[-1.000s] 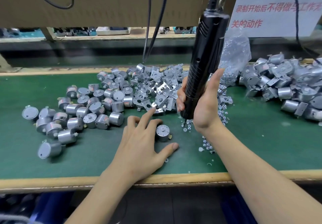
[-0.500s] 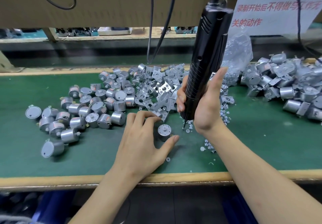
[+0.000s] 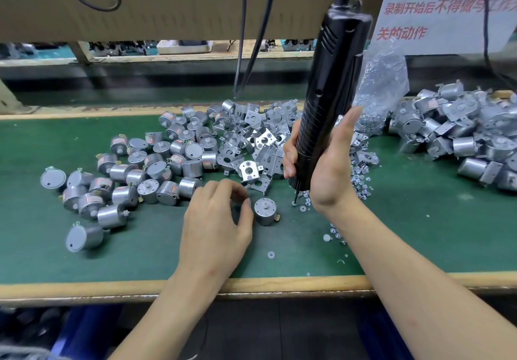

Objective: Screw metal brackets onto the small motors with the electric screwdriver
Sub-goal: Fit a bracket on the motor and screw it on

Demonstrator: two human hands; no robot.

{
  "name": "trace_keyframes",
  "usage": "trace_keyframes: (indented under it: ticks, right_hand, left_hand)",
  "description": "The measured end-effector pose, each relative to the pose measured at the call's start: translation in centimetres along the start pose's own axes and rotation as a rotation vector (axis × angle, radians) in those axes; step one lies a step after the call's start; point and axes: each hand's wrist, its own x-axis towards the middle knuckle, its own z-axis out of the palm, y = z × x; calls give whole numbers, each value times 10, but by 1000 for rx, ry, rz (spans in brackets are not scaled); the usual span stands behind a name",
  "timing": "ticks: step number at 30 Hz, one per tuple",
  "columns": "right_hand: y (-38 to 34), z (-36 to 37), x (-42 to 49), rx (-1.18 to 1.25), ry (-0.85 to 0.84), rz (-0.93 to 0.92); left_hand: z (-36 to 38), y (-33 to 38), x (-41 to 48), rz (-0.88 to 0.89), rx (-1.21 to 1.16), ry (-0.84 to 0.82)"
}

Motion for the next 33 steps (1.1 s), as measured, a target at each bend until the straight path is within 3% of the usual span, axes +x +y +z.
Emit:
trace_keyframes:
  ticks: [8,15,20,24,33]
  right_hand:
    - [0,0,2,-46,19,4]
    - [2,2,1,-106,34,-19]
    - [2,1,0,-81,19,-31]
    - [3,0,1,-85,11,-37]
    - [3,0,0,-133,1,-39]
  left_hand:
    - [3,-2,0,-15,85,-121]
    - [1,-2,-2,9,67,-16]
    - [-4,2,-2,-18,-83,30]
    - [-8,-1,-3,-49,4,-72]
    - [-43,-13,-4,123,-20,-426]
